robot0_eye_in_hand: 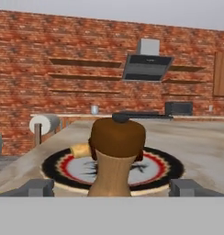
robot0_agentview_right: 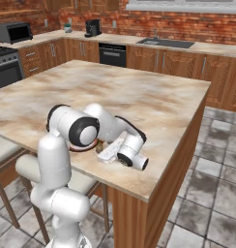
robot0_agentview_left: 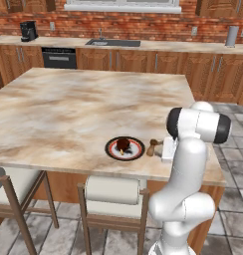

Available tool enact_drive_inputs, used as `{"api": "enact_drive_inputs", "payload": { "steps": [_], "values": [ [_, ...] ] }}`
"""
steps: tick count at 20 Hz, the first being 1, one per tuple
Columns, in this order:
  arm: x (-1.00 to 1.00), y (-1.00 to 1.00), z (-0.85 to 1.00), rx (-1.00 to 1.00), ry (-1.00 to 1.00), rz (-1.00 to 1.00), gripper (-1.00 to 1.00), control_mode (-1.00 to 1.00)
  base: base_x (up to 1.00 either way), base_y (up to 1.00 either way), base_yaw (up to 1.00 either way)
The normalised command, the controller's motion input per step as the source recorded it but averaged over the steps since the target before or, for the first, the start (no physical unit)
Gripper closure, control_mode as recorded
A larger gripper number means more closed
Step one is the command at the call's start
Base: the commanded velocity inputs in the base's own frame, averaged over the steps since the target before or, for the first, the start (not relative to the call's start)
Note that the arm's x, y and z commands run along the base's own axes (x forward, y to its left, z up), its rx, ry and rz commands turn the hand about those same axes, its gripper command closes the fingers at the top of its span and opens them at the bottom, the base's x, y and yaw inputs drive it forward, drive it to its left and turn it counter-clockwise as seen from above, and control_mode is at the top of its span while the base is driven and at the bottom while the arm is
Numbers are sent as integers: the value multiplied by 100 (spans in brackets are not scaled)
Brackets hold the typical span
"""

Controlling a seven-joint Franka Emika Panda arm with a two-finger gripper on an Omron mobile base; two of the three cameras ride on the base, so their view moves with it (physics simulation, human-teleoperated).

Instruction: Retrieve the shaker from the cabinet and place it next the steak on a plate on the dining table.

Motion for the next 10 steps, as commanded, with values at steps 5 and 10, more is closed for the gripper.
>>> {"api": "enact_drive_inputs", "payload": {
  "steps": [5,10],
  "values": [
    [-11,-1,6,1,-14,2,-100,-100,0,0,0],
    [-27,-43,19,15,-8,0,-100,-100,0,0,0]
  ]
}}
